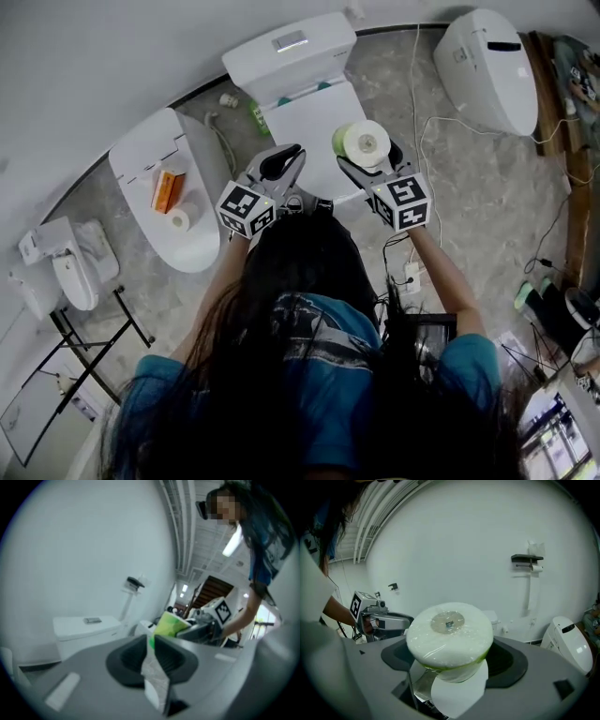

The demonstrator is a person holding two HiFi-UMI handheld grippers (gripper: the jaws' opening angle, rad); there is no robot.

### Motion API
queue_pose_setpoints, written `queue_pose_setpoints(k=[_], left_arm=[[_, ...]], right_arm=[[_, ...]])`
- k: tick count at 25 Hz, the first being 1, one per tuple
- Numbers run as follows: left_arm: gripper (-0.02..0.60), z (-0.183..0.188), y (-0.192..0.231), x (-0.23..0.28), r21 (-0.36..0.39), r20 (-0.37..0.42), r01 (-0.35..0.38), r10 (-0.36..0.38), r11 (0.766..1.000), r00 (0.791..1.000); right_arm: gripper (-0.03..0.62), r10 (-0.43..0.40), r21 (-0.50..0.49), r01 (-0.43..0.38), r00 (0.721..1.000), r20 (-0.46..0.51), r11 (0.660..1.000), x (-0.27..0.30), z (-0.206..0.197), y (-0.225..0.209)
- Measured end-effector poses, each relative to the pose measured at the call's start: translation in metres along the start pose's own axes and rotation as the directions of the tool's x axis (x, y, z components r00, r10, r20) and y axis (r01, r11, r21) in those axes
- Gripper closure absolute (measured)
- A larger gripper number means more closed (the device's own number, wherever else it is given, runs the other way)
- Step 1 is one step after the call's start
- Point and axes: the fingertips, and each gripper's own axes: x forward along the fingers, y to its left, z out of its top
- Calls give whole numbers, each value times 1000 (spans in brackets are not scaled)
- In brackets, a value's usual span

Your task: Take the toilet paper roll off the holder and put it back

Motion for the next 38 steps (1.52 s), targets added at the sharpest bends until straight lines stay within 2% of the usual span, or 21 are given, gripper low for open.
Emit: queue_pose_setpoints(k=[9,16,23,33,38], left_arm=[[546,29,-30,-8,76,25,52,-54,996,998],[548,24,-40,-10,111,-44,77,-73,991,996],[548,31,-45,-11,109,28,73,-77,991,997],[548,16,-41,-17,103,10,44,-45,994,999],[548,-3,-35,-23,70,-14,17,-16,997,1000]], right_arm=[[159,9,-25,-9,1000,0,1000,-27,15,26],[158,-2,-35,2,1000,19,999,-37,20,33],[158,-9,-40,10,1000,21,999,-42,17,34],[158,-16,-14,16,1000,-16,1000,-32,-3,32],[159,-9,-50,6,998,-64,999,-11,-32,32]])
